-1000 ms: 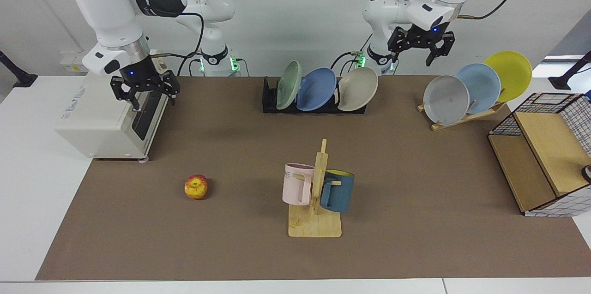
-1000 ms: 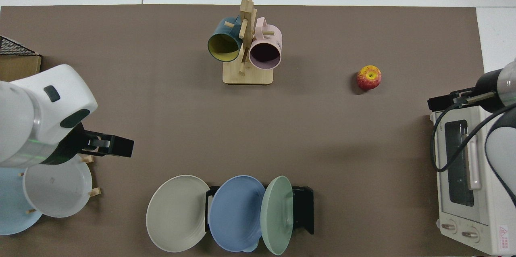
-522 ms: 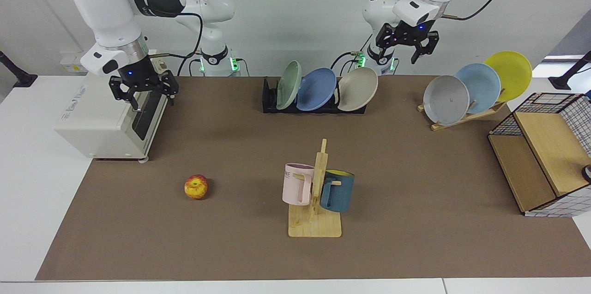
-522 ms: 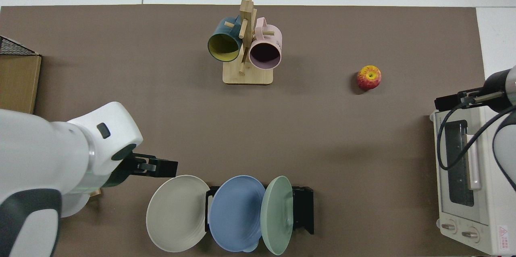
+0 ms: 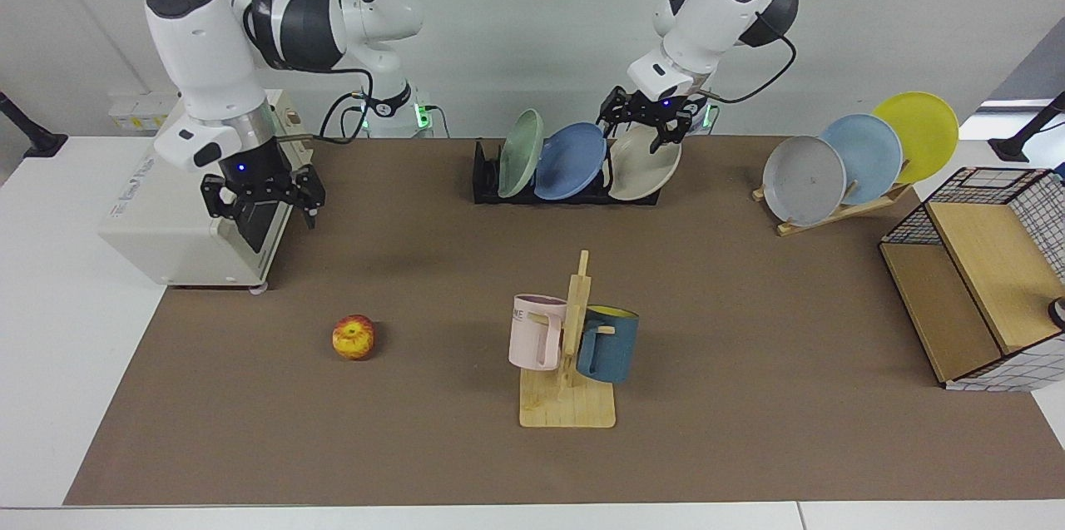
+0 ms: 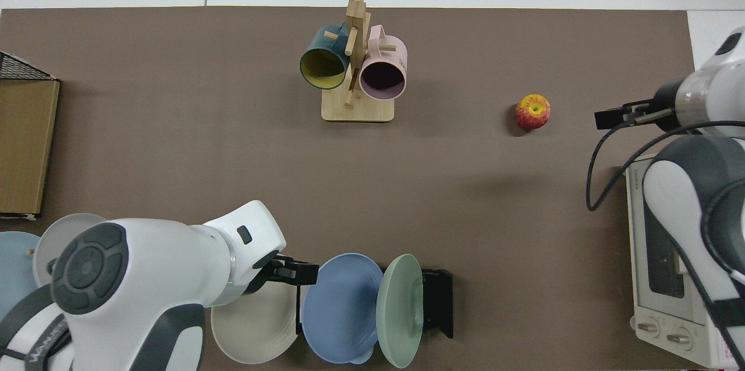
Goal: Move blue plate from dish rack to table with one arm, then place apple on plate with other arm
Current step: 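Grasp the blue plate rim with the left gripper while the right gripper reaches the apple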
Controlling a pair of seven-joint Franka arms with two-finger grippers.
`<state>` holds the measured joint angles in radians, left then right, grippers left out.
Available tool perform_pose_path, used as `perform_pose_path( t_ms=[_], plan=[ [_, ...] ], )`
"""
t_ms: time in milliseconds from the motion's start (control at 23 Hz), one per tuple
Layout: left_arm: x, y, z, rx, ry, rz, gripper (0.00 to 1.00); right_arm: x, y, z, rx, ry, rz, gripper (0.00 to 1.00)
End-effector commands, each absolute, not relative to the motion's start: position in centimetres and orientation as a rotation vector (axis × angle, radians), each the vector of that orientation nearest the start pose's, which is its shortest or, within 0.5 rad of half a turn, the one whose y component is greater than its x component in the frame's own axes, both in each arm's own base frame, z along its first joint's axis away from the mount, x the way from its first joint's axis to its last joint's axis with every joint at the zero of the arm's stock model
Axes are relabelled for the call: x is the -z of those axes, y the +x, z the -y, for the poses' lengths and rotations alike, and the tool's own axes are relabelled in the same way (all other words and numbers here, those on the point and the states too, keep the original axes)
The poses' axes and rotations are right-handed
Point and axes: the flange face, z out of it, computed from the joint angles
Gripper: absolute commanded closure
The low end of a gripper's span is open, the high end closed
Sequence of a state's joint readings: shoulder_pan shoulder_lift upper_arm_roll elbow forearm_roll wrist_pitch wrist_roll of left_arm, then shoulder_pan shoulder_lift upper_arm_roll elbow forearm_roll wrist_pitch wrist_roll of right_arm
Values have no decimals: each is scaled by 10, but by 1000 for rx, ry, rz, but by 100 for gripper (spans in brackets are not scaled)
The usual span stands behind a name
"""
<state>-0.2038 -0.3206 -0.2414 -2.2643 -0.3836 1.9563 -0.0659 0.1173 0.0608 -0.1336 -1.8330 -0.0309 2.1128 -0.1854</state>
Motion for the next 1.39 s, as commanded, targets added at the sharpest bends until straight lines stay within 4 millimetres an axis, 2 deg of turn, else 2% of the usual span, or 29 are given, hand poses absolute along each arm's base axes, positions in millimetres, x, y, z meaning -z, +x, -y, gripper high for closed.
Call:
perform_pose_path(
  t_ms=[0, 130, 261, 435, 478, 522, 652, 696, 739, 826, 870, 957, 1000, 1130, 1217, 1348],
  plan=[
    [-462, 377, 239, -113, -3387, -415, 0, -461, 636, 4, 432, -3134, 257, 0],
    [-432, 367, 243, -172, -3363, -446, 0, -428, 653, -2, 476, -3135, 279, 0],
    [-410, 360, 250, -230, -3347, -474, 0, -403, 665, -19, 536, -3128, 310, 0],
    [-399, 352, 261, -287, -3350, -496, 0, -365, 672, -37, 500, -3101, 277, 0],
    [-398, 352, 261, -279, -3352, -493, 1, -362, 673, -44, 511, -3081, 266, 0],
    [-397, 352, 261, -273, -3352, -493, 8, -357, 674, -47, 523, -3075, 273, 0],
    [-385, 341, 274, -283, -3328, -530, 9, -347, 678, -47, 563, -3075, 329, 0],
    [-383, 341, 275, -275, -3326, -532, 14, -347, 679, -44, 570, -3075, 356, 0],
    [-382, 341, 275, -275, -3327, -532, 29, -347, 679, -41, 569, -3075, 378, 0],
    [-381, 341, 275, -282, -3325, -537, 65, -341, 676, -40, 551, -3076, 431, 0],
    [-382, 341, 275, -282, -3321, -547, 78, -338, 674, -41, 539, -3074, 449, 0],
    [-381, 341, 273, -292, -3310, -555, 96, -333, 672, -41, 527, -3074, 468, 0],
    [-381, 343, 272, -287, -3311, -551, 100, -331, 672, -42, 523, -3075, 473, 0],
    [-384, 349, 270, -283, -3314, -548, 100, -319, 673, -49, 518, -3075, 487, 0],
    [-395, 358, 266, -242, -3315, -533, 100, -309, 670, -52, 494, -3075, 493, 0],
    [-424, 375, 247, -283, -3254, -534, 100, -297, 665, -54, 465, -3074, 530, 0]
  ],
)
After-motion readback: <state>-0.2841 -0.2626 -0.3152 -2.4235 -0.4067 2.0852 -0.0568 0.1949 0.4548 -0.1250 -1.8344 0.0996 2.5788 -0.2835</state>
